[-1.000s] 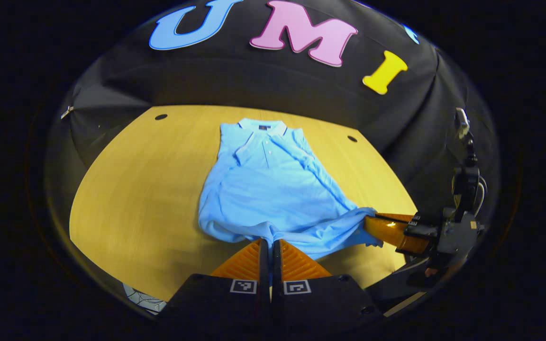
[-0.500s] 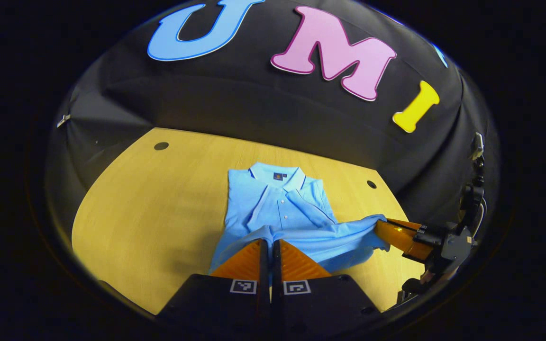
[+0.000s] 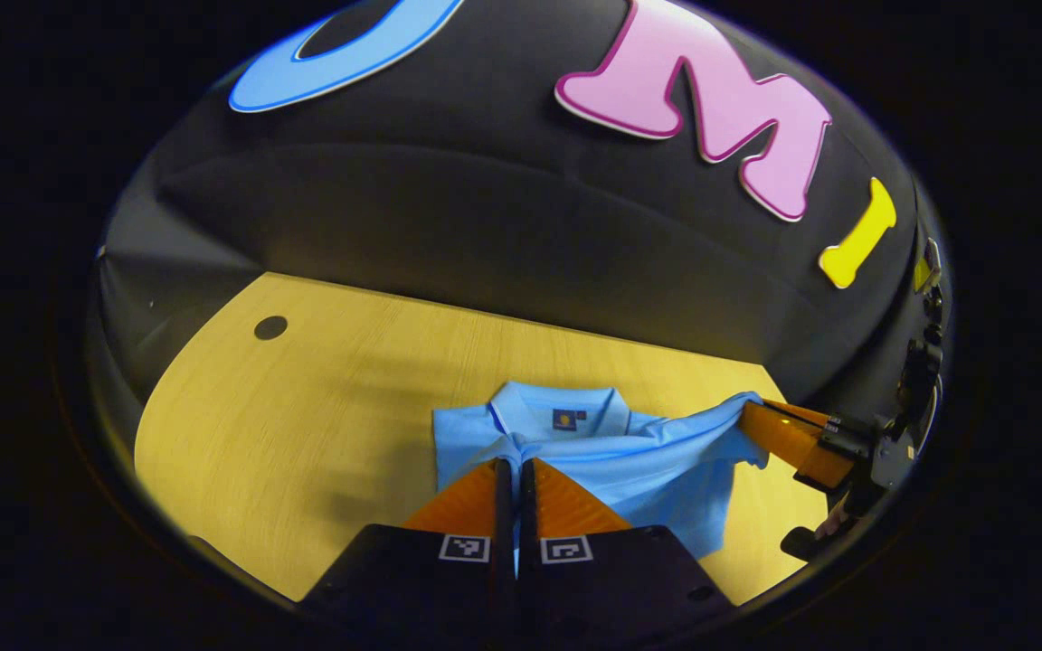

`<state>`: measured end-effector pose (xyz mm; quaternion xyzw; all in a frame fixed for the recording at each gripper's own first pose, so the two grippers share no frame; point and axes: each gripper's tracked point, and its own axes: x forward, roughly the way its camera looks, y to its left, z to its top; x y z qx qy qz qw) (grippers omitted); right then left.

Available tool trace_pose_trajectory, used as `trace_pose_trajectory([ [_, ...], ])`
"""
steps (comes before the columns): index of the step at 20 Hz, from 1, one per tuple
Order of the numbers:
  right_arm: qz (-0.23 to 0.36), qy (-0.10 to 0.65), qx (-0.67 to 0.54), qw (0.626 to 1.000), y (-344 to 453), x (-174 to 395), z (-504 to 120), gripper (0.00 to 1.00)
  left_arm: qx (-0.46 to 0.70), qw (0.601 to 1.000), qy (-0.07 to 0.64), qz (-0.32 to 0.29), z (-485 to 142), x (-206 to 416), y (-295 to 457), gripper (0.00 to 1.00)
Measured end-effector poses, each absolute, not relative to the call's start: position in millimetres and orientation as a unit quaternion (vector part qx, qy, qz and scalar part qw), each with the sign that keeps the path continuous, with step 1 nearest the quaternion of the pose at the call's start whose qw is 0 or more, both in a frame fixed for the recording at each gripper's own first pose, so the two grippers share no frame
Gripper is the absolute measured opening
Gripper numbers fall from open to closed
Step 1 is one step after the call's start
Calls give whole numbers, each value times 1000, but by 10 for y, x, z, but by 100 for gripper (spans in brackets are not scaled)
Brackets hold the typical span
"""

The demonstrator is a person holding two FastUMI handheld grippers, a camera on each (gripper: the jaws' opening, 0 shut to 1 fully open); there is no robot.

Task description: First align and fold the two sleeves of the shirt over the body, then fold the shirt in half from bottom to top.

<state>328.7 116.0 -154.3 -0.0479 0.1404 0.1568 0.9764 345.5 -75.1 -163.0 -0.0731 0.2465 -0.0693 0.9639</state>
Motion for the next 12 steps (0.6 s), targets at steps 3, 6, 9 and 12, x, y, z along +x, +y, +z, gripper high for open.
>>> trace_pose_trajectory([
  [3,147,156,-34,976,1206,3638,-1740,5,-70,964,248,-66,-1727,3890,-644,6],
  [6,133,155,-39,978,1230,3908,-1856,5,-62,961,261,-67,-1932,4198,-604,7],
  [9,105,168,-43,979,1166,4044,-1969,14,-6,963,270,-21,-2080,4313,-355,24],
  [12,92,182,-36,978,1029,3924,-1978,46,-17,966,257,0,-1932,4185,-255,52],
])
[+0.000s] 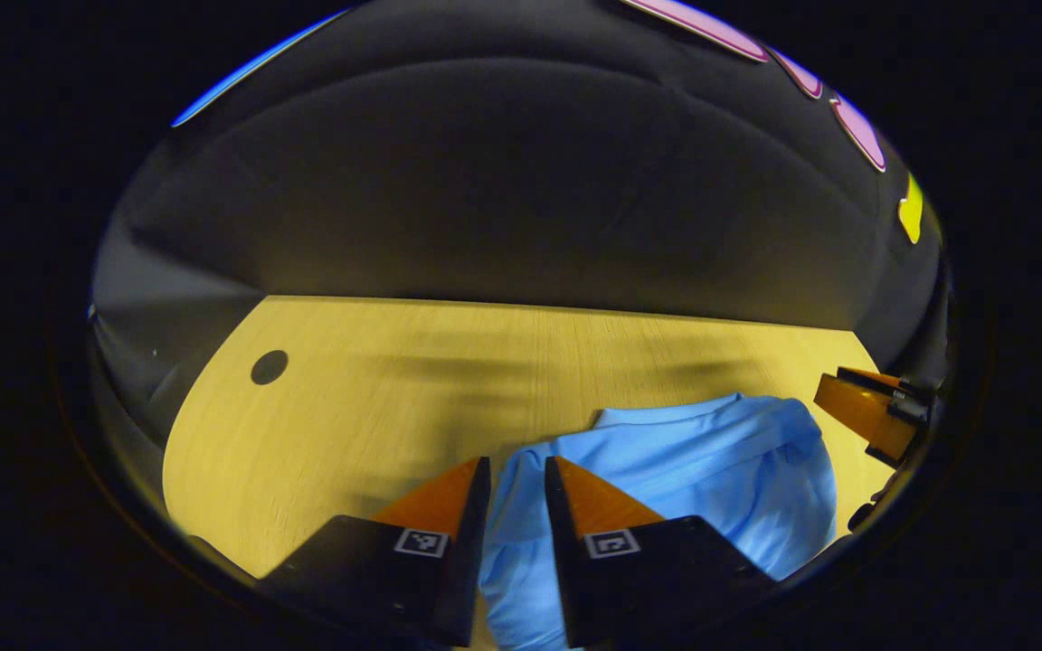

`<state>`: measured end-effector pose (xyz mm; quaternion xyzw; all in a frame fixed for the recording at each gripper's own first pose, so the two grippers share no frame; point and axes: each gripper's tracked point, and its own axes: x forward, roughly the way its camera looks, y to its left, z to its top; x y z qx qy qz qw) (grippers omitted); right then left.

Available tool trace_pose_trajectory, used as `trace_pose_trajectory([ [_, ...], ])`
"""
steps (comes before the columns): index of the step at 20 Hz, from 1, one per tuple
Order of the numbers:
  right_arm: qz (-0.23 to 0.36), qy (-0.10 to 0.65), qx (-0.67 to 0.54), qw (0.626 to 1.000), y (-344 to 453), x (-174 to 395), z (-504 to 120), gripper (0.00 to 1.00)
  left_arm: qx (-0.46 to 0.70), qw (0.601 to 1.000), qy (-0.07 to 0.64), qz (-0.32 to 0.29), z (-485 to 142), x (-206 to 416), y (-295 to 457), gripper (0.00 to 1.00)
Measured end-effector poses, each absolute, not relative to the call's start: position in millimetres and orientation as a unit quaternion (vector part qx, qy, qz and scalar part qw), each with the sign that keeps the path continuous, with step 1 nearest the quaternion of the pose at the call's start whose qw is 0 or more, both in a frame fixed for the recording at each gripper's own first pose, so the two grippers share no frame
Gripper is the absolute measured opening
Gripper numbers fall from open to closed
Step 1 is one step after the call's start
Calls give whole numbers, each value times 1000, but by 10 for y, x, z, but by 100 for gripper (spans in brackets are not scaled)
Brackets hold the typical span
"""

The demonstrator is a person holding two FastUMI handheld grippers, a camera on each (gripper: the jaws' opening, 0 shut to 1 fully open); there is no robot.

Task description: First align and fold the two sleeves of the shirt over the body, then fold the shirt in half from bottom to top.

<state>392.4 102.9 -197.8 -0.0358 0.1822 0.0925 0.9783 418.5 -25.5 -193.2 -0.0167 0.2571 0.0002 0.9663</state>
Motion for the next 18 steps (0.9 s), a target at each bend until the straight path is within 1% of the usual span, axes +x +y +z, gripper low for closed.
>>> trace_pose_trajectory([
  [1,86,177,-38,980,958,3837,-1922,60,-33,970,242,-1,-1848,4113,-239,63],
  [3,75,165,-45,982,809,3618,-1770,94,-53,976,210,5,-1605,3880,-208,85],
  [4,65,161,-49,984,732,3482,-1705,99,-57,979,194,5,-1475,3738,-184,96],
  [7,37,145,-56,987,530,2985,-1426,99,-54,990,132,9,-1057,3220,-93,98],
  [10,31,112,-56,992,461,2346,-1019,98,-46,996,80,13,-702,2559,-84,97],
  [11,31,96,-59,993,444,2092,-848,98,-47,997,57,6,-526,2237,-128,97],
  [12,32,76,-62,995,467,1818,-676,94,-46,998,39,2,-402,1979,-159,97],
  [13,33,60,-62,996,477,1559,-527,94,-44,999,23,-1,-275,1717,-177,97],
  [14,38,47,-64,996,497,1299,-392,98,-42,999,7,-3,-160,1456,-214,97],
  [18,38,20,-81,996,531,443,-123,98,-33,997,-72,-10,307,347,-309,97],
])
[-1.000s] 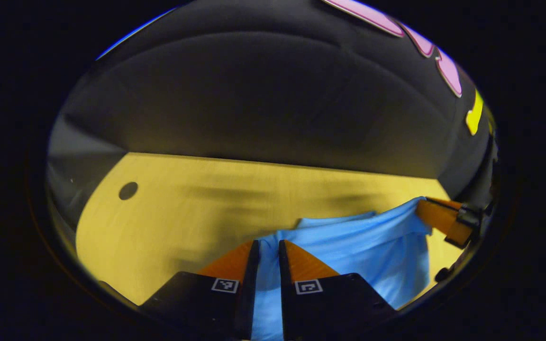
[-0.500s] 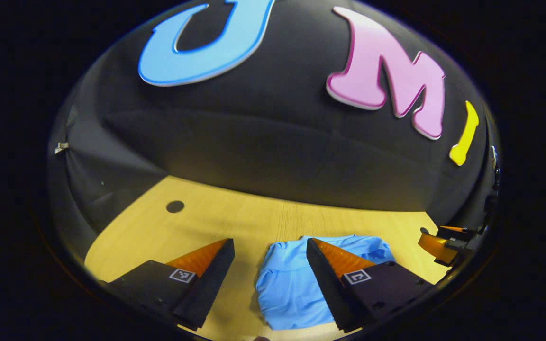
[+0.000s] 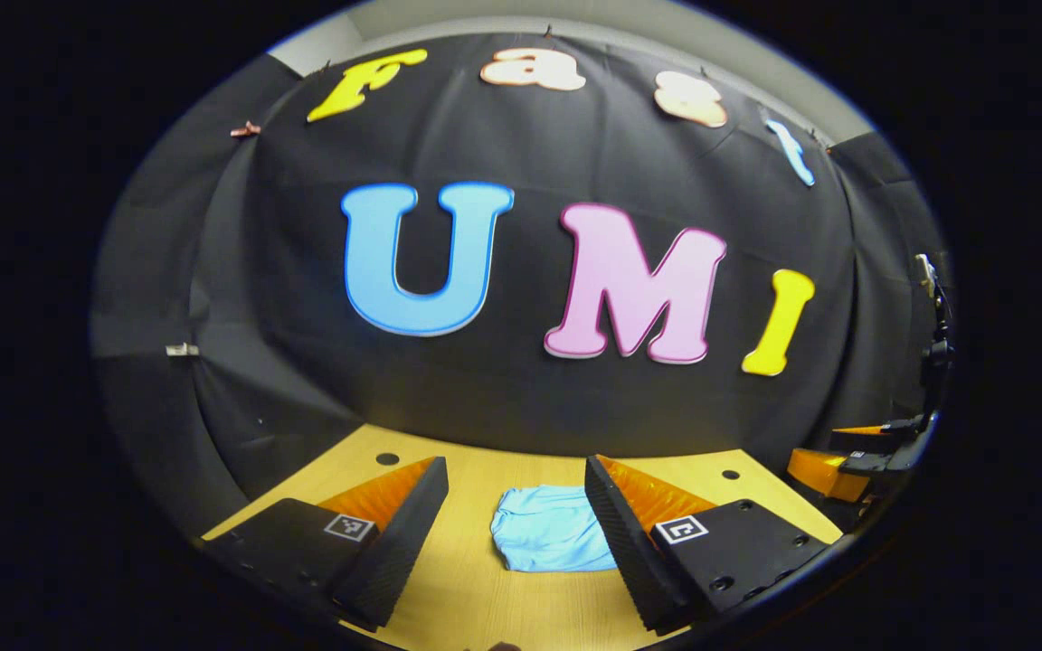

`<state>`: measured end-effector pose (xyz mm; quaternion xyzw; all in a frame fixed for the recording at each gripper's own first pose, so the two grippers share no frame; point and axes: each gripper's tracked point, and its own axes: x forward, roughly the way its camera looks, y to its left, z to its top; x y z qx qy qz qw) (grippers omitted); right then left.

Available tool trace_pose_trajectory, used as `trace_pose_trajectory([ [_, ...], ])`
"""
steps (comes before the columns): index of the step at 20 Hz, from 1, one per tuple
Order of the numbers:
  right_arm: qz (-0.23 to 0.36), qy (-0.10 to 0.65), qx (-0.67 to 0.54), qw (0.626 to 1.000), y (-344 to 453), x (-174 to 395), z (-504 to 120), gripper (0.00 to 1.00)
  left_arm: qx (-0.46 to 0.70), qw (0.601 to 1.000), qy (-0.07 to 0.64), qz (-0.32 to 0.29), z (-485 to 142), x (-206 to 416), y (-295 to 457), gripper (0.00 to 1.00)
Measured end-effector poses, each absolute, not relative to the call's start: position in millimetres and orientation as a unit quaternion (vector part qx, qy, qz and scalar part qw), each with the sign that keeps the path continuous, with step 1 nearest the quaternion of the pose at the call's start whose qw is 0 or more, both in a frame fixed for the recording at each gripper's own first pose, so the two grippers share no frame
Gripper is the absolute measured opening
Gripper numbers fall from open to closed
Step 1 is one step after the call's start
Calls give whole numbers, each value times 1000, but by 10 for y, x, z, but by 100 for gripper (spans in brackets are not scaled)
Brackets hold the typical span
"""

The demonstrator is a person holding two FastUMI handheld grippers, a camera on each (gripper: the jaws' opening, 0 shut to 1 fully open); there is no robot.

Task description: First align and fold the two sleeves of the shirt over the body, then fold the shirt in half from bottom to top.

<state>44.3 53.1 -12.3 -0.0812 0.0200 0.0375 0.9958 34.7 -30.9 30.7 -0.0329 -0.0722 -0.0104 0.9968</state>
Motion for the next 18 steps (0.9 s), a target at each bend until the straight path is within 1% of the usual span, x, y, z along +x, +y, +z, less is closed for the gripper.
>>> trace_pose_trajectory([
  [2,43,12,-79,996,561,18,-46,98,-37,993,-112,-20,447,-144,-378,96],
  [4,46,-8,-64,997,590,-418,48,98,-36,990,-135,-29,498,-690,-413,96],
  [6,60,-36,-55,996,673,-754,58,98,-33,990,-132,-36,435,-1029,-426,96],
  [7,64,-42,-63,995,712,-1052,-16,98,-42,991,-123,-37,322,-1245,-406,96],
  [8,63,-45,-68,995,698,-1187,-61,95,-47,991,-117,-38,243,-1331,-405,96],
  [10,49,-37,-55,997,593,-1378,-141,95,-50,994,-93,-30,7,-1434,-336,97],
  [11,47,-34,-43,997,583,-1450,-154,98,-48,995,-82,-29,-72,-1448,-322,97],
  [13,33,-34,-42,998,463,-1456,-99,98,-51,996,-62,-27,-150,-1442,-288,97],
  [15,17,-44,-38,998,345,-1454,8,98,-56,996,-66,-25,-78,-1446,-234,97],
  [16,13,-48,-32,998,320,-1452,28,95,-55,996,-71,-22,-47,-1445,-208,97],
  [17,11,-48,-27,998,300,-1452,28,98,-54,996,-75,-17,-19,-1440,-179,97],
  [18,10,-49,-26,998,304,-1452,27,98,-55,996,-75,-17,-18,-1431,-172,97],
])
